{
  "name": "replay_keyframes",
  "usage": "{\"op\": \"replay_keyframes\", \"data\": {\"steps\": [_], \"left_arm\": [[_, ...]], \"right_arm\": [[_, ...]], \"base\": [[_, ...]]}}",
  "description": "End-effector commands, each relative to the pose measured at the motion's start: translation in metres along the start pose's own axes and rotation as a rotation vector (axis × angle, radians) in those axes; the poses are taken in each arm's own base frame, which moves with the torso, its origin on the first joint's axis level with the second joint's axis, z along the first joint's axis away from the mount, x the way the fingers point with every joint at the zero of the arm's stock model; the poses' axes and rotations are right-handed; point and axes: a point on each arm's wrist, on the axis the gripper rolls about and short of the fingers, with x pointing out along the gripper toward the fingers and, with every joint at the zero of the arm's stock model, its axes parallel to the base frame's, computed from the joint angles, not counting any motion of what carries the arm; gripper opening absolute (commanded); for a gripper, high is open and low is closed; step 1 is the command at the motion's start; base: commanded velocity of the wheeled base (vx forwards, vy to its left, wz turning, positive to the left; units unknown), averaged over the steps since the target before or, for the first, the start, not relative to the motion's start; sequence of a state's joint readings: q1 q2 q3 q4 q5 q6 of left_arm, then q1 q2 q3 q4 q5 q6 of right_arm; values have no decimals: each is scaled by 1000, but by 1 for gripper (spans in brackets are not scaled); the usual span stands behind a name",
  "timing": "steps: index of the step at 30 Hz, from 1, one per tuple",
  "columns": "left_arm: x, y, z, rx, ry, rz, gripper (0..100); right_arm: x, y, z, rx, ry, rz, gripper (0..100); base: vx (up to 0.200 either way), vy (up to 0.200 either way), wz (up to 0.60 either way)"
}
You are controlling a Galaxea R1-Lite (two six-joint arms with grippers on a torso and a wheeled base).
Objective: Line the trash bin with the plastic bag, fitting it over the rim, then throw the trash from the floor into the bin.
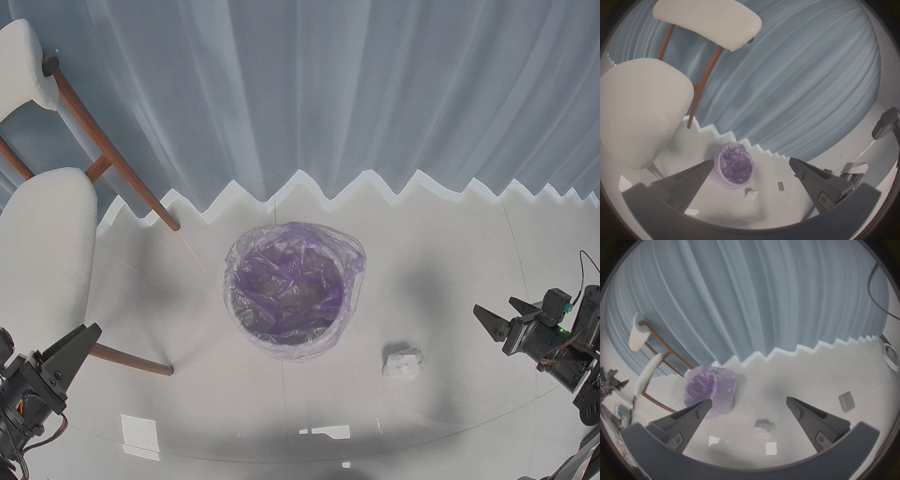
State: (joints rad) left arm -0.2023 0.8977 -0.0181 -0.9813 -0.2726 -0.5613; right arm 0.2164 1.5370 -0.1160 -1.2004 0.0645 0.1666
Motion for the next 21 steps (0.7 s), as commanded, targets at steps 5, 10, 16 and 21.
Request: {"op": "replay_keyframes", "data": {"steps": [5, 10, 16, 21], "left_arm": [[9, 3, 0, -1, 36, 11, 100], [10, 3, 3, 35, 16, 20, 100], [13, 6, 3, 121, 31, 38, 100], [16, 7, 2, 137, 44, 45, 100]], "right_arm": [[112, -27, -29, -12, 138, -68, 100], [151, -50, -39, -34, 136, -113, 100], [172, -84, -79, -5, 231, -191, 100], [185, -95, -87, -1, 233, -205, 100]], "base": [[-160, 0, 0], [0, 0, 0], [0, 0, 0], [0, 0, 0]]}}
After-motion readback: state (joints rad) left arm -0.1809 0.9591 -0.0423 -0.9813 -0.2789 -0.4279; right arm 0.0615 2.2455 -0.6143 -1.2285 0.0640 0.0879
